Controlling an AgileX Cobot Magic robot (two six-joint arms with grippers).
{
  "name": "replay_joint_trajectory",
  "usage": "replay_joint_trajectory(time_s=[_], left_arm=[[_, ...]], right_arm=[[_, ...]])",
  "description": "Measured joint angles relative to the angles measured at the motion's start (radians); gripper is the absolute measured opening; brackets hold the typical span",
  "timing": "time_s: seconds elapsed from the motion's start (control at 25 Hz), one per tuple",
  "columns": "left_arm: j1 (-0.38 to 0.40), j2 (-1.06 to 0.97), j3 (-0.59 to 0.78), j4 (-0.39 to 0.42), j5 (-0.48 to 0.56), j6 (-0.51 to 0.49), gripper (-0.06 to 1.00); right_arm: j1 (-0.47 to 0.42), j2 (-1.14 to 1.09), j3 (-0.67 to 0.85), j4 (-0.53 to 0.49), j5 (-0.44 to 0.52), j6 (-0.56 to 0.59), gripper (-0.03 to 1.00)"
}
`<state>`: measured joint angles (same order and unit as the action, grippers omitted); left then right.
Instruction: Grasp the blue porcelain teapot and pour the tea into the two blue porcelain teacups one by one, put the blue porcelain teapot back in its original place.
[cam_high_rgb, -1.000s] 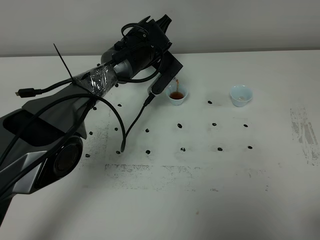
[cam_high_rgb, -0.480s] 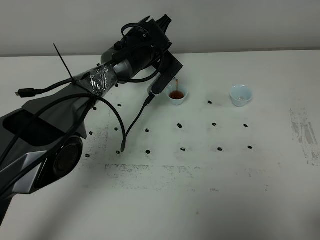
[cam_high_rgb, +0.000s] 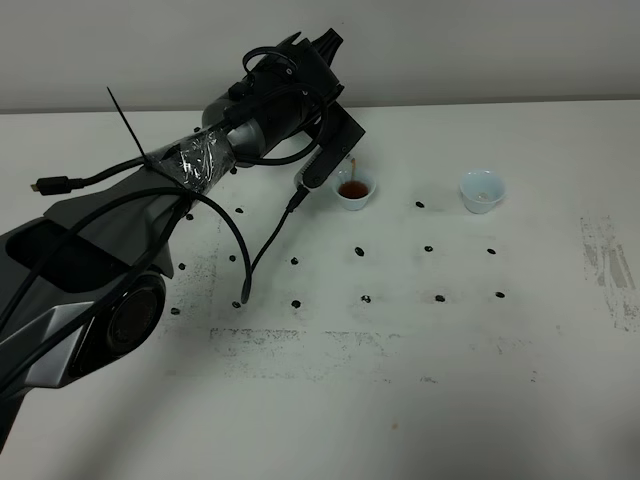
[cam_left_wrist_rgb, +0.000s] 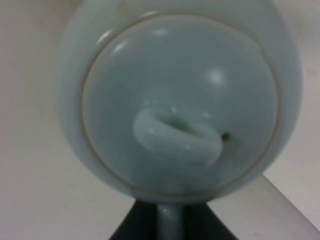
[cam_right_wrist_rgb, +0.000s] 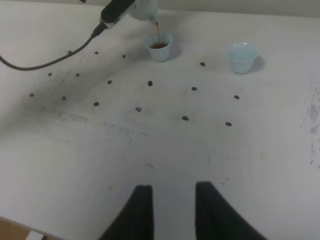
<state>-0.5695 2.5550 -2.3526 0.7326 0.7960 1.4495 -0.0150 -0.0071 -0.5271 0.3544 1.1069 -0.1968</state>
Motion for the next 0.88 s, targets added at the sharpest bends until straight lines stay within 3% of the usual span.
replay_joint_trajectory(time_s=[0.88], left_arm=[[0.000, 0.000, 0.000, 0.003, 0.000, -0.002, 0.10]], right_arm=[[0.000, 0.000, 0.000, 0.000, 0.000, 0.000, 0.24]])
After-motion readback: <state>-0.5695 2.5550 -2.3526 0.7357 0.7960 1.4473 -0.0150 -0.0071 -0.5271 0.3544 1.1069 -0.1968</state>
